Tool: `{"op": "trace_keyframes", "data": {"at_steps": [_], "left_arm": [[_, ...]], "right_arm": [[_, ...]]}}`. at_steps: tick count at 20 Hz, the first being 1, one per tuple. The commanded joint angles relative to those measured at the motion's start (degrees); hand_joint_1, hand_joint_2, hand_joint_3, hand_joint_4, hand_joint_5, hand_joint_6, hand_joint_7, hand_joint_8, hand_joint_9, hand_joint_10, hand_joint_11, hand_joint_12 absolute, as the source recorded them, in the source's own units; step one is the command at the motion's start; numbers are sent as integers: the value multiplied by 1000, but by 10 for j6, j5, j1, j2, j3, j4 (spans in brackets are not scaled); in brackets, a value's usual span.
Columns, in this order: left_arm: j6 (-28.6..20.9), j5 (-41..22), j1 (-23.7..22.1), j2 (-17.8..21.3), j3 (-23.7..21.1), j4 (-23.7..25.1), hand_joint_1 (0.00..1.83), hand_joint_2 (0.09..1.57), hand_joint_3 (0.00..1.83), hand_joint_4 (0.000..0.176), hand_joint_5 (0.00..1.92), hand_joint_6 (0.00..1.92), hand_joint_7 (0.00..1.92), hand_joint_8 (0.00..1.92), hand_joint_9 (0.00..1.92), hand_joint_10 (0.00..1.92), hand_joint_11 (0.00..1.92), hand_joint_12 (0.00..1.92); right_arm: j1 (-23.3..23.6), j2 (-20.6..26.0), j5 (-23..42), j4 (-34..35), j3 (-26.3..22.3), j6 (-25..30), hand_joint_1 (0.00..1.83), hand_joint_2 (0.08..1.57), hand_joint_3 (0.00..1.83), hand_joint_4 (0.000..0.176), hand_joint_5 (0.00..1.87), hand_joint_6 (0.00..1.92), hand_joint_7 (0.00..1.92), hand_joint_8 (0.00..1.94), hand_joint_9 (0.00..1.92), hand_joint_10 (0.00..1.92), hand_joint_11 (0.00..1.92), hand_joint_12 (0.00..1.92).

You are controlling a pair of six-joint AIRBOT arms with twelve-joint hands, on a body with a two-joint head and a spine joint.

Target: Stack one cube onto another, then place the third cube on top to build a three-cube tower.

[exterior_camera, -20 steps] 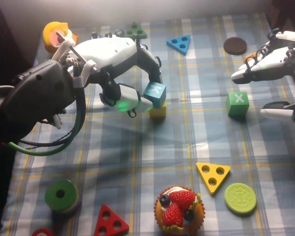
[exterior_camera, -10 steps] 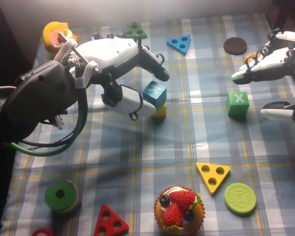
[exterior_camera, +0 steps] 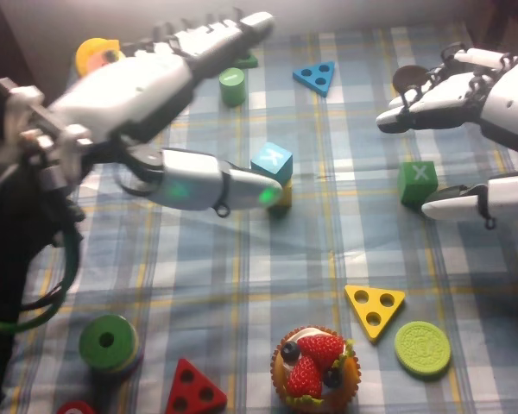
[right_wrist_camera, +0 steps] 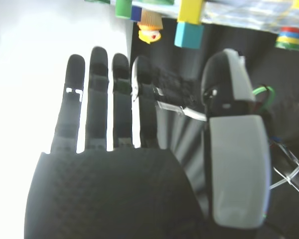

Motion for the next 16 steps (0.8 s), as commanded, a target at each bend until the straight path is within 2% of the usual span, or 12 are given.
{"op": "trace_keyframes", "data": {"at_steps": [1,3,4,6,13,16], "left_arm": [[-42,-114,5,13,-8,28,607,789,0,176,0,0,0,0,0,0,0,0],[-158,-168,41,39,-15,47,566,813,0,176,0,0,0,0,0,0,0,0],[-214,-190,55,49,-15,53,569,820,0,176,0,0,0,0,0,0,0,0],[-266,-221,73,58,-15,54,601,818,0,176,0,0,0,0,0,0,0,0],[-287,-250,108,64,-22,32,697,806,0,176,0,0,0,0,0,0,0,0],[-299,-256,117,66,-22,28,698,801,0,176,0,0,0,0,0,0,0,0]], "right_arm": [[14,-6,43,13,6,-3,856,989,0,0,544,8,534,9,486,8,51,971],[28,-19,13,13,15,-22,869,959,0,0,572,1,544,1,504,4,64,1041],[35,-25,-3,13,18,-33,861,958,0,0,597,2,542,0,499,1,12,1130],[40,-33,-20,22,24,-49,826,956,0,0,636,8,540,1,496,1,0,1176],[41,-35,-42,42,35,-68,936,970,2,0,795,23,590,10,498,3,0,1132],[41,-36,-42,44,37,-68,1031,939,0,0,893,25,690,24,586,27,0,1265]]}}
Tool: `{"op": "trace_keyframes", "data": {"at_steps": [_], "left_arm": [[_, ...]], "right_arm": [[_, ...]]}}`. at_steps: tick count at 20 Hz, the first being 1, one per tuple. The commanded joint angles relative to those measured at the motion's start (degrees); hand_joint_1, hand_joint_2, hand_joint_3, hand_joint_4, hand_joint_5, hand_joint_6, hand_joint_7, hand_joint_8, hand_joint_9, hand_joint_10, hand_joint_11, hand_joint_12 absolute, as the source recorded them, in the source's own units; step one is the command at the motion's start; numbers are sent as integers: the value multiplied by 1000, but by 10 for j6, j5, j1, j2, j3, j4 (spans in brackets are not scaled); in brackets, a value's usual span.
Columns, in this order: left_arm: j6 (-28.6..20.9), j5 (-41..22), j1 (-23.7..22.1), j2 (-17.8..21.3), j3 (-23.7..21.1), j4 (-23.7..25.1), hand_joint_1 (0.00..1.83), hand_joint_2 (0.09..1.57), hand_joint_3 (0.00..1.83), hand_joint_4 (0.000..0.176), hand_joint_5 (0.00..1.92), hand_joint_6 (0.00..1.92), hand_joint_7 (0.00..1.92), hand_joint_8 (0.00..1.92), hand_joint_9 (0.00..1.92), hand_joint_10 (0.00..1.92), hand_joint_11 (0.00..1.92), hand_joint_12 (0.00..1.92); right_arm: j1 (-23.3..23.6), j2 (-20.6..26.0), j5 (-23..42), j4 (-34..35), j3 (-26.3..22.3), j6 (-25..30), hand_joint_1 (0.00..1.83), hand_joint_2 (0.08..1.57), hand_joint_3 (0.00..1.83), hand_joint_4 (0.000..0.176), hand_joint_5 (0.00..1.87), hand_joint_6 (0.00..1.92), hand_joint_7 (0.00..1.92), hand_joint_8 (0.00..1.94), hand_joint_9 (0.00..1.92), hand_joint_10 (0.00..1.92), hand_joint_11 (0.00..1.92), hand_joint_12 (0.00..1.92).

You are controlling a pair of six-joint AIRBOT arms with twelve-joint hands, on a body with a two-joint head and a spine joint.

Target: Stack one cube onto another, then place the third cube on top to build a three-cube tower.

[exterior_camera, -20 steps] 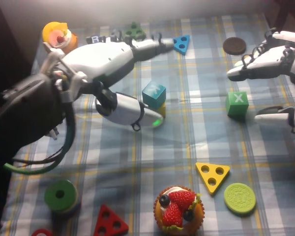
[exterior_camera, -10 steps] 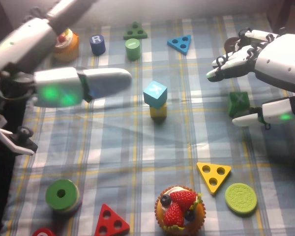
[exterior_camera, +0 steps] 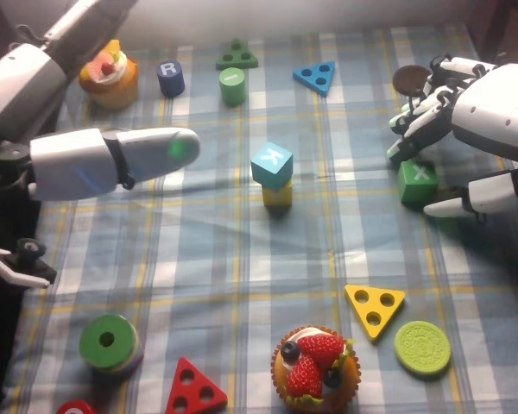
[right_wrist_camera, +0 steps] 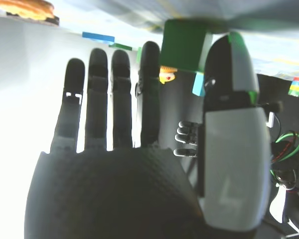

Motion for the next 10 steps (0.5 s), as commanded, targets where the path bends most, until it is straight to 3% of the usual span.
{"op": "trace_keyframes", "data": {"at_steps": [1,4,5,6,10], "left_arm": [[-6,-76,-4,2,1,13,704,799,0,176,0,0,0,0,0,0,0,0],[-6,-76,-2,1,1,8,682,813,1,176,0,0,0,0,0,0,0,0],[-6,-76,-1,1,1,7,685,812,1,176,0,0,0,0,0,0,0,0],[-6,-76,0,1,1,7,697,812,1,176,0,0,0,0,0,0,0,0],[-6,-76,2,0,1,2,691,815,1,176,0,0,0,0,0,0,0,0]], "right_arm": [[9,-1,62,11,3,-1,1029,945,1,0,900,19,700,20,585,23,0,1223],[11,-5,62,11,3,-2,1026,965,1,0,982,22,768,16,657,31,39,1230],[11,-5,62,11,3,-2,1096,1024,6,8,1104,574,825,15,713,41,82,1265],[11,-5,62,11,3,-2,1121,1049,4,0,1100,738,855,19,747,50,120,1281],[15,-7,69,10,2,-2,1183,1042,0,0,1141,714,924,25,796,66,156,1320]]}}
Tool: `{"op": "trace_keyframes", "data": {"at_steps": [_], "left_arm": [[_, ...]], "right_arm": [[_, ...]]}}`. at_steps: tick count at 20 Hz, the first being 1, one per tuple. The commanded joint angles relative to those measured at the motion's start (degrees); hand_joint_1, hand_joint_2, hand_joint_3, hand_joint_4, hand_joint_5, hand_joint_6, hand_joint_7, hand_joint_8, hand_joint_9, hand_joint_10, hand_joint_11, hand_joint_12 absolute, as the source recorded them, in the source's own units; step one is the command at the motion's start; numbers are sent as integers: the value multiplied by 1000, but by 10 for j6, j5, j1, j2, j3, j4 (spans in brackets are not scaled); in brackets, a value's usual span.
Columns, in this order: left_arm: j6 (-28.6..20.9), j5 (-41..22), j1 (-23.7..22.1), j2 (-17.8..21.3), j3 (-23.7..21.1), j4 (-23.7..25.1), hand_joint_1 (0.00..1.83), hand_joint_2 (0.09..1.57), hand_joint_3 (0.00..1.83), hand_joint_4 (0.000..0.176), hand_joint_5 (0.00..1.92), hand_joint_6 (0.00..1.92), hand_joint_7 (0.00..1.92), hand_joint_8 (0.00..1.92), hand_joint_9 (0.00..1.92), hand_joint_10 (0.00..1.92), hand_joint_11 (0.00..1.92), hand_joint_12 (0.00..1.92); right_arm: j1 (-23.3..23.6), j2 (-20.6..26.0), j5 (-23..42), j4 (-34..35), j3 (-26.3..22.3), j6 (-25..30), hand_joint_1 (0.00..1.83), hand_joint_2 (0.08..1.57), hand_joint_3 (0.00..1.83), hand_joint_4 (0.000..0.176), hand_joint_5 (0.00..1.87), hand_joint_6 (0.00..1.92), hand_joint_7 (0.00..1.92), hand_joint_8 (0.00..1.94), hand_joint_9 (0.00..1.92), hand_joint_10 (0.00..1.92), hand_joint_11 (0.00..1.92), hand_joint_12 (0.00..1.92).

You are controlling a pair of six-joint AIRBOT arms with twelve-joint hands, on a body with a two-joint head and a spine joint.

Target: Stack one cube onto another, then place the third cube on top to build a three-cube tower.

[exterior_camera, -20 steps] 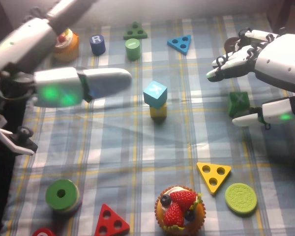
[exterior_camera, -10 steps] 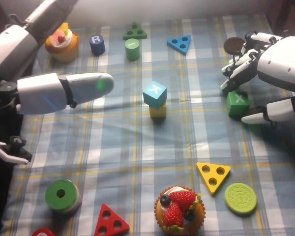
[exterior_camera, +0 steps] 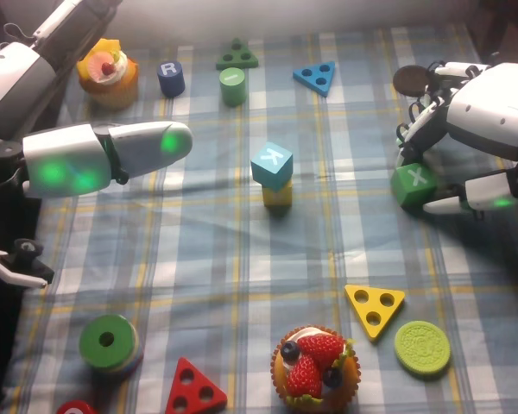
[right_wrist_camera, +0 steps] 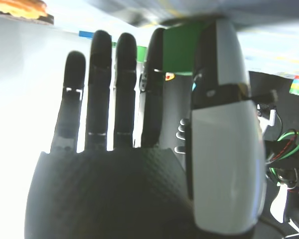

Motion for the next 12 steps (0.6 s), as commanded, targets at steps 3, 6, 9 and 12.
{"op": "trace_keyframes", "data": {"at_steps": [3,6,9,12], "left_arm": [[-6,-71,-2,1,1,10,672,812,0,176,10,3,0,0,0,0,0,0],[-6,-71,-1,1,1,10,673,805,0,176,11,3,0,0,0,0,0,0],[-6,-71,2,5,1,9,701,808,0,176,14,2,0,0,0,0,0,0],[-6,-70,10,14,-3,9,674,798,0,176,17,3,0,0,0,0,0,0]], "right_arm": [[17,-2,72,-4,0,7,1189,1033,0,0,1169,668,940,18,783,45,154,1252],[29,-4,77,-34,3,38,1188,1042,0,0,1145,703,918,2,803,22,251,1130],[61,-14,84,-96,16,97,1190,1032,0,0,1173,650,924,4,786,6,107,1304],[108,-33,84,-164,37,148,1182,1046,2,0,1130,728,913,10,780,9,184,1132]]}}
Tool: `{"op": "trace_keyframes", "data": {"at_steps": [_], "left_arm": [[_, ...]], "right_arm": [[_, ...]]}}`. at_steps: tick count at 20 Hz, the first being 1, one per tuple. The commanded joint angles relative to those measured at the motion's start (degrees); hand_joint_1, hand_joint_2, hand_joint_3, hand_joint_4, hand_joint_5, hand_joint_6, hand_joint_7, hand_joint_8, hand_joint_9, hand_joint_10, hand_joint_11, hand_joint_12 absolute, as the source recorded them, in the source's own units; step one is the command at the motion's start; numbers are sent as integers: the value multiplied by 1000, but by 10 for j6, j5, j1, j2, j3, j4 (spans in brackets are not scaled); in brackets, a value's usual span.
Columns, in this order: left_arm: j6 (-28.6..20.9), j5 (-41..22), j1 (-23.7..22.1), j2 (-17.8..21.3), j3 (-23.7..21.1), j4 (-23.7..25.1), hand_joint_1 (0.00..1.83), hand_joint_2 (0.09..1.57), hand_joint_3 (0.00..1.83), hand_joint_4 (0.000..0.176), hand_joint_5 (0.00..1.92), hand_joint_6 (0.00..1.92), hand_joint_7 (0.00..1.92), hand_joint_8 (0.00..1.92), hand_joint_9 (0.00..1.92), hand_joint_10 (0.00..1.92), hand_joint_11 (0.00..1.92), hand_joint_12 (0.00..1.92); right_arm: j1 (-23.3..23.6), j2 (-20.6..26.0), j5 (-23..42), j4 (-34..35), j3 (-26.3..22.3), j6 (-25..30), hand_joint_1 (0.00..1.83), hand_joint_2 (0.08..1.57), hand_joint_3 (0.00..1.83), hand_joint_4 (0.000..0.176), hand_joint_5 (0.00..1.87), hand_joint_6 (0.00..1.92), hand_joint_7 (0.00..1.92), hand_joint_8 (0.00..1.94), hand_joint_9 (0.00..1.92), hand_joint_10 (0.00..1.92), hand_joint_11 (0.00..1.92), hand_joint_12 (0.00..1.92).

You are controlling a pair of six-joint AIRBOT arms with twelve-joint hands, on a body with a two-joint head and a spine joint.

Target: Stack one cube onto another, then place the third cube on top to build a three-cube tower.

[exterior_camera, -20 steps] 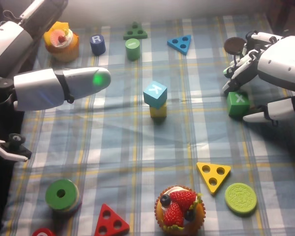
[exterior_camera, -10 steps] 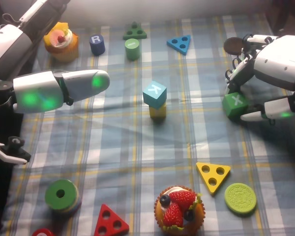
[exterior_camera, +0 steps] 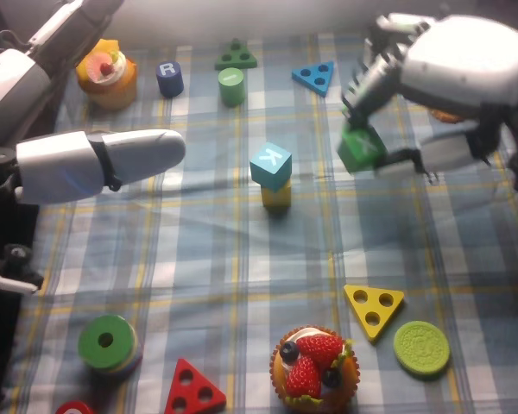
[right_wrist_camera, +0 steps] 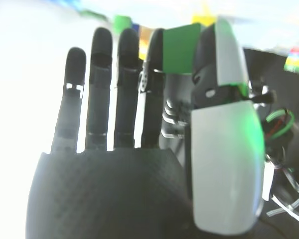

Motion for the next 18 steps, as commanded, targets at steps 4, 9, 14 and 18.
{"op": "trace_keyframes", "data": {"at_steps": [4,9,14,18], "left_arm": [[-5,-67,7,13,-9,14,728,784,0,176,29,6,0,0,0,0,0,0],[-5,-58,7,13,-8,15,717,804,2,175,37,5,6,1,0,0,0,0],[-5,-49,6,12,-8,16,771,789,0,176,18,0,19,4,7,2,0,0],[-5,-49,6,12,-8,16,784,793,0,166,13,4,0,0,0,0,0,0]], "right_arm": [[55,-37,65,-67,36,81,1170,1074,3,0,1065,830,864,5,698,0,127,1008],[78,-62,63,-120,57,117,1180,1067,1,0,1081,804,864,3,691,0,28,1177],[86,-75,57,-131,65,119,1180,1072,0,0,1074,816,830,0,600,1,0,1082],[93,-83,52,-151,68,127,1178,1072,0,0,1070,822,826,5,626,7,0,1096]]}}
